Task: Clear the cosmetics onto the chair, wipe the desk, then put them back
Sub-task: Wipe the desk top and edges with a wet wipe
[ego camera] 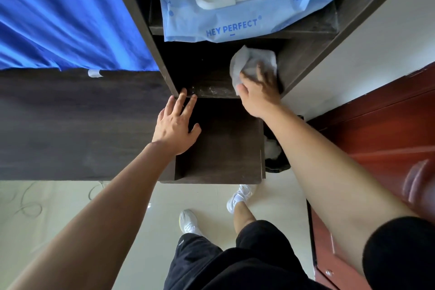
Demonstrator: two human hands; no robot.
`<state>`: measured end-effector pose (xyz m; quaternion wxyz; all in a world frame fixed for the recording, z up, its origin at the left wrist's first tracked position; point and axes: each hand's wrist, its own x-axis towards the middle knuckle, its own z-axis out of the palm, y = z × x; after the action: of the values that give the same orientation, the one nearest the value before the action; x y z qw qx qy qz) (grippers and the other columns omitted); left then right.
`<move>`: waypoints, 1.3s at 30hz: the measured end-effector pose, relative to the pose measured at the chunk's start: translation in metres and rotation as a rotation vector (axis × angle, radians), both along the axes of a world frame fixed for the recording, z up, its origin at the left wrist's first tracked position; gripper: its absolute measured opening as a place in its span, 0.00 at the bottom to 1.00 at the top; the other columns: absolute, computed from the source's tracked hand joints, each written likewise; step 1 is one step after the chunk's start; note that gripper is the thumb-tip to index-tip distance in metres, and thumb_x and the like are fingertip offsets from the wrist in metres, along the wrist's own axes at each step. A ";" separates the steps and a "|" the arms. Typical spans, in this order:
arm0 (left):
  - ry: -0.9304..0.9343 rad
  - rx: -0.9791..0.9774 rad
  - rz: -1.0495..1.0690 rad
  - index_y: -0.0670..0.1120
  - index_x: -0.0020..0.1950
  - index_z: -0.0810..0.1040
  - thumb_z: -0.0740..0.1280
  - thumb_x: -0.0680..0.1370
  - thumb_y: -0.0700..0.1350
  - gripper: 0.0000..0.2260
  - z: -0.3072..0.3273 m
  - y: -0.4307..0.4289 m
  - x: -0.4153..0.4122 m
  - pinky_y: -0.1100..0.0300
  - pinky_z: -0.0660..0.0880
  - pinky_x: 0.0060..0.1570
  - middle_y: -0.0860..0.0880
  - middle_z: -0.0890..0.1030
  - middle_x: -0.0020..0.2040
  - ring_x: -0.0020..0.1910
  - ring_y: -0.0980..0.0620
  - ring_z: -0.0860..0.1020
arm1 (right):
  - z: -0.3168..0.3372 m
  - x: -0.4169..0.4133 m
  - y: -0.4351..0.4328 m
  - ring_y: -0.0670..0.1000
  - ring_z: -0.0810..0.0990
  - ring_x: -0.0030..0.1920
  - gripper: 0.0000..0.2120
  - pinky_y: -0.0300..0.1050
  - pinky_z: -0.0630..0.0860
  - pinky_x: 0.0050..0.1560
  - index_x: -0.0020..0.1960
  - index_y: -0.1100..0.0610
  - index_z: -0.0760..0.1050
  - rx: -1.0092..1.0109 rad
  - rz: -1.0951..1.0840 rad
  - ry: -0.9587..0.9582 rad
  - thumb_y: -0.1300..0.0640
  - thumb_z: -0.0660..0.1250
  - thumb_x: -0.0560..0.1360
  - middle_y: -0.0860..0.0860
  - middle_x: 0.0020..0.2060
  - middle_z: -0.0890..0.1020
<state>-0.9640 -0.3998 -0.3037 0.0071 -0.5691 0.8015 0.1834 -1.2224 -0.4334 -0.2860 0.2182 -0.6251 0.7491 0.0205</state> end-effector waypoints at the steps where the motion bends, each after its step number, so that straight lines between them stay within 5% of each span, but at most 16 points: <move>1: -0.001 0.003 0.001 0.54 0.81 0.49 0.61 0.80 0.57 0.34 0.000 0.000 0.000 0.43 0.56 0.75 0.48 0.47 0.82 0.80 0.42 0.48 | 0.003 -0.001 -0.012 0.65 0.38 0.80 0.24 0.63 0.43 0.79 0.80 0.38 0.55 0.029 -0.034 0.005 0.41 0.48 0.84 0.54 0.82 0.41; 9: -0.012 0.011 0.005 0.54 0.82 0.48 0.60 0.79 0.56 0.34 -0.001 -0.001 -0.001 0.44 0.55 0.75 0.48 0.47 0.82 0.80 0.43 0.47 | 0.009 0.024 -0.008 0.70 0.43 0.79 0.23 0.65 0.49 0.78 0.80 0.41 0.57 -0.041 -0.010 0.068 0.45 0.50 0.85 0.59 0.81 0.45; 18: -0.031 0.007 -0.031 0.54 0.82 0.46 0.61 0.79 0.57 0.36 0.000 -0.001 0.002 0.44 0.56 0.75 0.48 0.45 0.82 0.80 0.43 0.46 | 0.003 0.009 0.043 0.66 0.55 0.78 0.18 0.63 0.71 0.69 0.73 0.49 0.70 -0.138 0.000 0.122 0.56 0.56 0.84 0.62 0.78 0.59; 28: -0.073 0.052 0.026 0.53 0.81 0.54 0.61 0.80 0.58 0.31 -0.028 0.046 0.039 0.40 0.60 0.74 0.48 0.47 0.82 0.80 0.43 0.51 | -0.002 0.088 0.024 0.69 0.49 0.79 0.25 0.60 0.59 0.76 0.77 0.48 0.63 -0.204 0.308 0.130 0.61 0.59 0.81 0.58 0.80 0.54; 33: -0.169 0.139 0.114 0.54 0.81 0.53 0.57 0.80 0.62 0.31 -0.045 0.055 0.058 0.38 0.55 0.75 0.49 0.48 0.82 0.80 0.42 0.48 | -0.005 0.121 0.009 0.70 0.51 0.78 0.23 0.62 0.53 0.78 0.77 0.48 0.63 -0.220 0.412 0.143 0.53 0.58 0.82 0.61 0.79 0.56; 39: -0.197 0.158 0.145 0.55 0.81 0.49 0.54 0.80 0.66 0.33 -0.050 0.053 0.053 0.36 0.49 0.75 0.50 0.46 0.82 0.80 0.43 0.43 | -0.010 0.069 0.025 0.68 0.51 0.79 0.22 0.60 0.52 0.79 0.78 0.47 0.62 -0.244 0.350 0.110 0.46 0.50 0.85 0.60 0.80 0.55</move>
<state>-0.9109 -0.3467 -0.3533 0.1172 -0.6384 0.7367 0.1895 -1.1531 -0.4082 -0.2964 0.0927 -0.7652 0.6371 0.0012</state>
